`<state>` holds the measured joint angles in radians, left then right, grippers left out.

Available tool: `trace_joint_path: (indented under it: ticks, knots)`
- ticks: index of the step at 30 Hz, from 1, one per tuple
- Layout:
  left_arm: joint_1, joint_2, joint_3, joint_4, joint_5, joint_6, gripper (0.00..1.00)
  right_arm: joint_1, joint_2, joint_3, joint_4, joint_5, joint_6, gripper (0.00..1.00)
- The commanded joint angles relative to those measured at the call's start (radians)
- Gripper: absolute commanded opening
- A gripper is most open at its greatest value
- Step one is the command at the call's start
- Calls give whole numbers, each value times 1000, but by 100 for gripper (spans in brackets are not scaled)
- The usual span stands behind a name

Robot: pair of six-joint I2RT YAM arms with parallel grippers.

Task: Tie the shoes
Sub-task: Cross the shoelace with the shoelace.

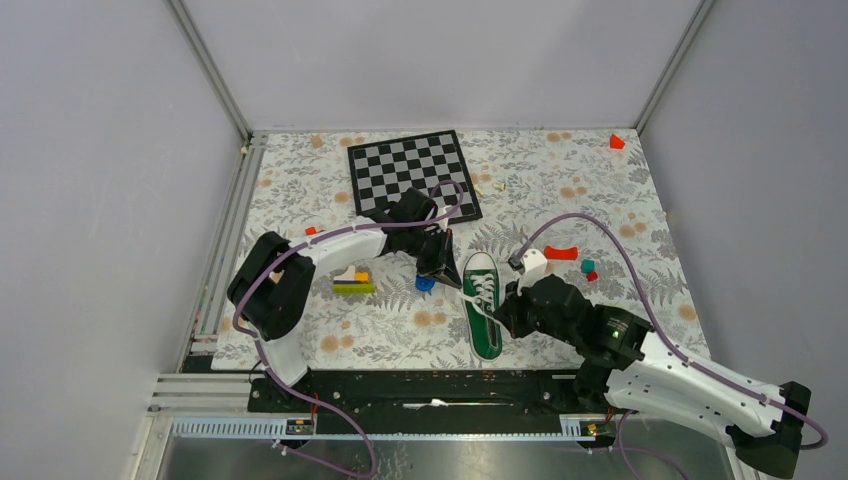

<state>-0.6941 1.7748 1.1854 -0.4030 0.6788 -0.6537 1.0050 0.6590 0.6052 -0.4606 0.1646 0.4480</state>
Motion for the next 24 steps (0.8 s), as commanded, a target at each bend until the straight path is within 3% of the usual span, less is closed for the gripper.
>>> trace_joint_path:
  ticks: [1, 14, 24]
  knots:
    - [3, -5, 16, 9, -21, 26, 0, -3, -20, -16, -43, -23, 26, 0]
    - [4, -9, 20, 1, -25, 27, 0, -3, 39, -49, 11, -87, 20, 0]
    - [2, -17, 9, 1, -17, 27, 0, -3, 51, -83, 110, 3, 41, 0]
